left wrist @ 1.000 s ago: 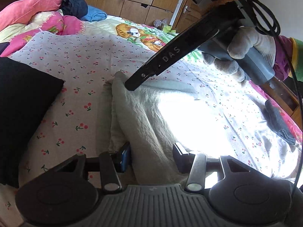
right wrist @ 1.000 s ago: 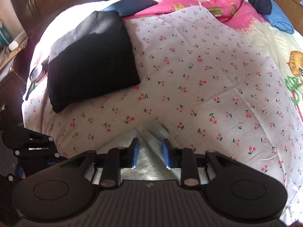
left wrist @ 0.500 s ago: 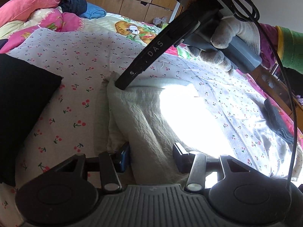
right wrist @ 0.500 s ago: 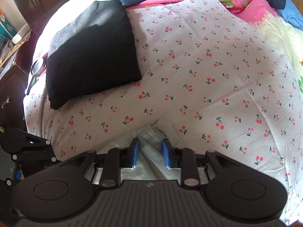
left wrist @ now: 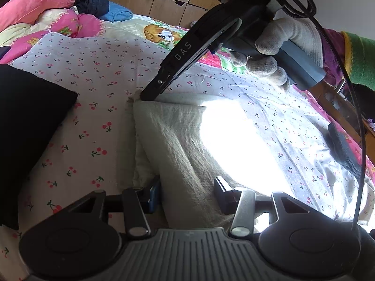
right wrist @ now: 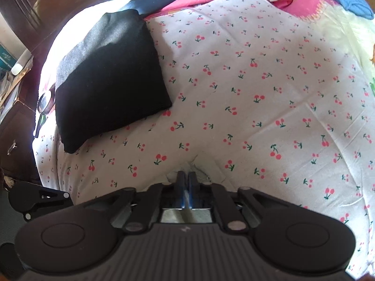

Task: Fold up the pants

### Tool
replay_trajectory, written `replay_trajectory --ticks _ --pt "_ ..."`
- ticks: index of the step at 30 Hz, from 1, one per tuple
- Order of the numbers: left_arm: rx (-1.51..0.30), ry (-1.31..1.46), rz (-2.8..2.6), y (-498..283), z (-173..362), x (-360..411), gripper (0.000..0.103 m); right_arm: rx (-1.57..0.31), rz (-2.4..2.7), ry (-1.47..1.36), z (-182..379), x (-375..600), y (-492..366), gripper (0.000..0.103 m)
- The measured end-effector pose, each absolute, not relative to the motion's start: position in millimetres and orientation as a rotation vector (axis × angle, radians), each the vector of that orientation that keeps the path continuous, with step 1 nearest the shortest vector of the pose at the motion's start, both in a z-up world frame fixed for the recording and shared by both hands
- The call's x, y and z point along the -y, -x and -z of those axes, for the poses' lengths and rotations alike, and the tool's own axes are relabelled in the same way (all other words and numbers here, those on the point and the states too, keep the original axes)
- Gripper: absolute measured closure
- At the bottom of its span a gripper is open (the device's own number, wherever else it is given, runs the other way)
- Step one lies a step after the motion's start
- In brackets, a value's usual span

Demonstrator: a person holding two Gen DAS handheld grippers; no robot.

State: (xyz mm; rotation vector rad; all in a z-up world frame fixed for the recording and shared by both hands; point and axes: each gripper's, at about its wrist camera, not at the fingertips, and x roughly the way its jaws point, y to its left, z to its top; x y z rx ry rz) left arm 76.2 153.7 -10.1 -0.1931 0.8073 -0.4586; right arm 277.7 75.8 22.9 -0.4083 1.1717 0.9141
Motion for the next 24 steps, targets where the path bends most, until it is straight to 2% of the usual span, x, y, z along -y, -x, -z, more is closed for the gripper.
replay_trajectory --ticks 2,5,6,10,13,20,24 --pt "-0.811 0.193 0.458 -76.3 10.9 -153.1 0.045 -1.137 -0.863 0.398 -28.6 -70.6 -276.6 0.101" --pt "-0.848 0.161 0.438 -79.8 14.8 -147.5 0.063 -1.096 -0.753 0.340 -32.0 -57.0 -286.5 0.101" --pt "-0.864 0.149 0.429 -81.1 16.8 -145.3 0.065 -1.100 -0.726 0.299 -30.6 -52.1 -291.9 0.101" --pt "-0.890 0.130 0.415 -82.5 19.2 -142.8 0.066 -1.109 -0.728 0.247 -15.7 -53.9 -289.1 0.100" --pt "-0.881 0.113 0.408 -77.0 14.6 -142.3 0.066 -1.103 -0.703 0.237 -7.5 -54.5 -288.9 0.092" --pt "-0.944 0.179 0.379 -68.6 6.3 -153.9 0.065 -1.033 -0.616 0.248 -7.9 -53.2 -295.0 0.092" --pt "-0.934 0.207 0.295 -59.6 -7.4 -175.5 0.062 -0.933 -0.583 0.162 -35.8 -27.2 -275.0 0.092"
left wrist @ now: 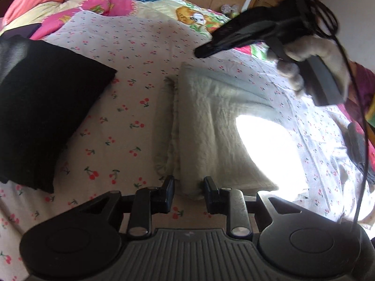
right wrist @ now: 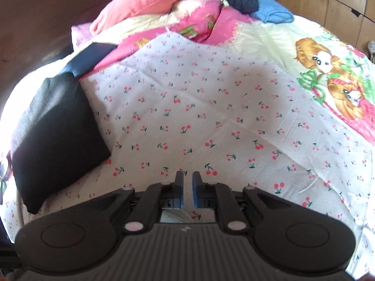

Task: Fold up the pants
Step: 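Release the folded pants and lift both grippers away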

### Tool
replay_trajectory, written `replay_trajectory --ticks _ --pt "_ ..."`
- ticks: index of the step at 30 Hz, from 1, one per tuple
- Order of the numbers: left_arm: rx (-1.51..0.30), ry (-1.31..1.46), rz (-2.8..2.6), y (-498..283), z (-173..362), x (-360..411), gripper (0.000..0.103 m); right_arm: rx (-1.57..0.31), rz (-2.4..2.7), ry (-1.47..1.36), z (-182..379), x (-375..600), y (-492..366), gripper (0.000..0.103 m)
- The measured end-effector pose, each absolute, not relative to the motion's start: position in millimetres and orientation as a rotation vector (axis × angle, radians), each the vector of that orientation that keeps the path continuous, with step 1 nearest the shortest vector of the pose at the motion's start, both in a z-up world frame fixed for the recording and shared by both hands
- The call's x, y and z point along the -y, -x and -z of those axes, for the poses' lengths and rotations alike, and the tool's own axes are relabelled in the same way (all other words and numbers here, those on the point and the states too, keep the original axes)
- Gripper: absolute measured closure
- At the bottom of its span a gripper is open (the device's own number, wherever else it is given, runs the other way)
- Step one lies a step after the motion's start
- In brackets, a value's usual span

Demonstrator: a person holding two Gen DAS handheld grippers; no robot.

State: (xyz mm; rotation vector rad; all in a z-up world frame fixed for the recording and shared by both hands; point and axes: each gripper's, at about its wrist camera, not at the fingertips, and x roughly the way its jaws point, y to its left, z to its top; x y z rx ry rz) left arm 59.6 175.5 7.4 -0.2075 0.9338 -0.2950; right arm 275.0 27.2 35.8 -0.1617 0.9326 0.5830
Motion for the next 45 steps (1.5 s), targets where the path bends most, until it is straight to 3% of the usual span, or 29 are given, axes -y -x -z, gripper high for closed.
replay_trajectory --ticks 5,10,15,18,21,25,28,33,39,45 --pt "-0.767 0.096 0.266 -66.9 -35.4 -160.1 0.062 -0.837 -0.593 0.096 -53.4 7.6 -215.5 0.085" --pt "-0.673 0.057 0.326 -97.1 -35.9 -133.7 0.057 -0.943 -0.611 0.072 -17.3 1.3 -214.3 0.084" --pt "-0.793 -0.042 0.306 -134.3 12.8 -119.0 0.056 -0.934 -0.503 0.015 22.2 13.5 -244.6 0.086" --pt "-0.803 -0.045 0.296 -127.9 9.9 -127.5 0.055 -0.929 -0.443 -0.034 26.4 41.7 -248.0 0.092" --pt "-0.785 -0.057 0.237 -120.4 -2.5 -132.1 0.055 -0.877 -0.394 -0.113 2.9 65.5 -224.3 0.081" --pt "-0.769 0.024 0.238 -114.9 -8.9 -129.4 0.055 -0.798 -0.402 -0.120 -21.3 71.2 -162.4 0.081" --pt "-0.809 0.042 0.246 -118.4 0.4 -119.9 0.051 -0.848 -0.414 -0.125 -7.1 64.9 -129.8 0.080" --pt "-0.896 -0.053 0.196 -111.8 11.0 -114.3 0.042 -0.915 -0.335 -0.125 20.9 69.1 -112.5 0.084" --pt "-0.887 0.008 0.165 -94.2 -2.7 -121.7 0.043 -0.819 -0.319 -0.197 -14.9 74.8 -85.8 0.076" --pt "-0.917 -0.041 0.173 -79.5 5.2 -111.0 0.042 -0.929 -0.239 -0.164 16.7 69.6 -76.0 0.076"
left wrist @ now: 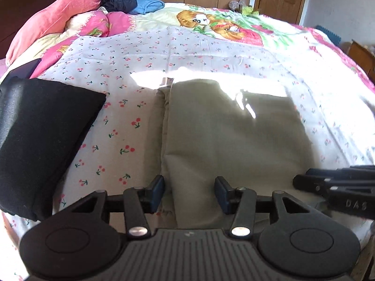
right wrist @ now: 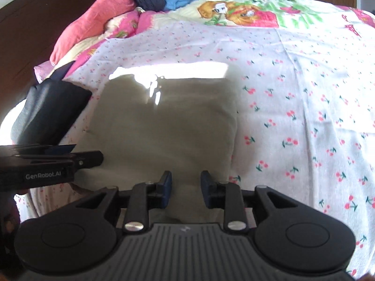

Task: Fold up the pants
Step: 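Release the folded pants and lift both grippers away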

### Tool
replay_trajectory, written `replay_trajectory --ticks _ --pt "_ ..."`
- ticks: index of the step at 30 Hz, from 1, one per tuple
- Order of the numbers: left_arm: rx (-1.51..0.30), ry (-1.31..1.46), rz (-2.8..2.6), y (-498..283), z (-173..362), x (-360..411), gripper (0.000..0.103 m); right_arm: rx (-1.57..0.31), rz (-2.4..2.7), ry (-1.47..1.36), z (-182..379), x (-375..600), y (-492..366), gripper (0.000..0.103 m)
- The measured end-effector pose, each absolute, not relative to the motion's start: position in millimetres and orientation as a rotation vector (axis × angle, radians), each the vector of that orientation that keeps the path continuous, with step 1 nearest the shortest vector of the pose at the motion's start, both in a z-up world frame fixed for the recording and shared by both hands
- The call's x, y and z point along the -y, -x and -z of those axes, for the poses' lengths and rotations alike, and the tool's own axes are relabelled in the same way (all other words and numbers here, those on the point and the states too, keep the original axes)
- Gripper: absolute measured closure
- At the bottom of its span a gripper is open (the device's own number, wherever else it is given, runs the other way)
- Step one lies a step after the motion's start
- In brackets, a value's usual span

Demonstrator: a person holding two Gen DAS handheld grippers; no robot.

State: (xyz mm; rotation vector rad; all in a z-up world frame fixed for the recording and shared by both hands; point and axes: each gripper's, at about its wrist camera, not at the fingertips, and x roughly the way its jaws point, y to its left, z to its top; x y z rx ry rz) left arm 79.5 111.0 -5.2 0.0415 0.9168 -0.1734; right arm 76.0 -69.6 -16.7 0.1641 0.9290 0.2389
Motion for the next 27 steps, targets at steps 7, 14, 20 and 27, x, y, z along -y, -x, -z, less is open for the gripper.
replay_trajectory --ticks 7,14,20,27 --pt "-0.915 -0.027 0.160 -64.0 -5.9 -114.5 0.042 -0.883 -0.212 -0.199 -6.3 79.6 -55.9 0.074" --pt "-0.876 -0.015 0.170 -44.7 -19.1 -106.0 0.041 -0.861 -0.174 -0.253 -10.3 87.8 -35.7 0.074" --pt "-0.858 -0.001 0.153 -30.2 -22.3 -99.4 0.040 -0.852 -0.171 -0.258 -12.3 88.1 -19.3 0.074" --pt "-0.852 -0.023 0.160 -15.8 -23.6 -89.5 0.039 -0.850 -0.187 -0.252 -10.6 86.3 -6.8 0.073"
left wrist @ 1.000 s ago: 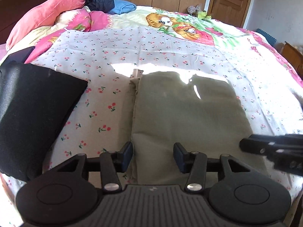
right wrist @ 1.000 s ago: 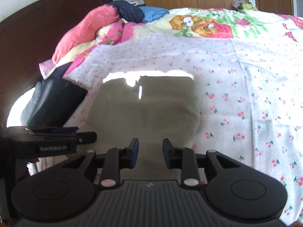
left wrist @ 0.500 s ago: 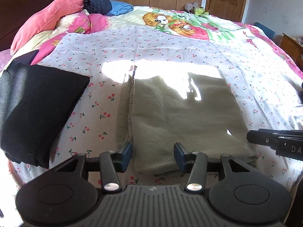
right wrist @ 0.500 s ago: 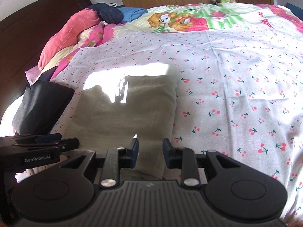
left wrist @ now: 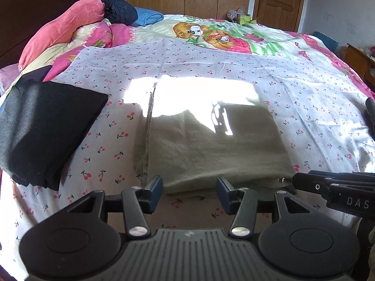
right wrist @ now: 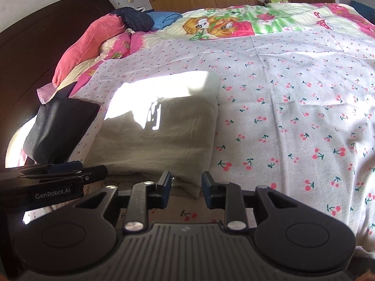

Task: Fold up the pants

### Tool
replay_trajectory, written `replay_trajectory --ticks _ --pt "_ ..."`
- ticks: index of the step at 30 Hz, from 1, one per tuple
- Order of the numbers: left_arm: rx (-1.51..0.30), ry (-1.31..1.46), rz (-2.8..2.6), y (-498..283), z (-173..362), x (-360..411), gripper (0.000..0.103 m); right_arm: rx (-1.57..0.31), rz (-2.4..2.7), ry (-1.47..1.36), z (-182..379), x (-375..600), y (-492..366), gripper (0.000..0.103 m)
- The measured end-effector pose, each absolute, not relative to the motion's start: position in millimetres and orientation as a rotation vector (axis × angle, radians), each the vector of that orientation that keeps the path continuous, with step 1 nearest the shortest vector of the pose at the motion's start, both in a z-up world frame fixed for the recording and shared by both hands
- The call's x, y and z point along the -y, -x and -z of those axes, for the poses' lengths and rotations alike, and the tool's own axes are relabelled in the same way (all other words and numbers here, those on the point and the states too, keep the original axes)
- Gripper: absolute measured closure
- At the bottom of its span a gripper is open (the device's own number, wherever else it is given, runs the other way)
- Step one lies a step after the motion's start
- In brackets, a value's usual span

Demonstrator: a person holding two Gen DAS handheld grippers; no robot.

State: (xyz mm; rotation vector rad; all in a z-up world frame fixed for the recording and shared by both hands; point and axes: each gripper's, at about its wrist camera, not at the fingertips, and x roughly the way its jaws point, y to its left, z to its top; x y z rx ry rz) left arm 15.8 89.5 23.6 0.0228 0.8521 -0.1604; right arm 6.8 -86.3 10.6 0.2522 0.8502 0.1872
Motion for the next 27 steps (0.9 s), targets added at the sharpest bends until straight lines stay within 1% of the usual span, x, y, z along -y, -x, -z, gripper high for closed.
replay_trajectory --ticks 10,15,19,21,22,24,27 --pt "-0.832 -0.044 0.161 -17.8 -27.2 -88.4 0.039 -0.831 -0.154 -0.265 -10.9 97.4 -6.1 0.073" --pt "-0.813 -0.038 0.152 -40.4 -27.2 -93.0 0.038 -0.810 -0.149 -0.269 -14.8 96.8 -26.8 0.073" --pt "-0.840 -0.045 0.146 -58.1 -17.5 -100.3 0.038 -0.829 -0.141 -0.283 -7.7 96.2 -46.3 0.072" --pt "-0.875 -0.067 0.143 -64.4 -8.2 -107.6 0.038 -0.847 -0.137 -0.300 -1.4 100.0 -48.7 0.070" --pt "-0.888 -0.083 0.136 -66.3 -2.1 -111.5 0.037 -0.860 -0.132 -0.291 2.5 101.8 -49.3 0.067" --pt "-0.907 -0.081 0.134 -68.6 4.3 -119.4 0.035 -0.890 -0.112 -0.274 9.2 105.1 -51.5 0.066" --pt "-0.884 -0.029 0.164 -67.9 -4.1 -128.9 0.035 -0.876 -0.111 -0.324 7.8 114.1 -54.0 0.064"
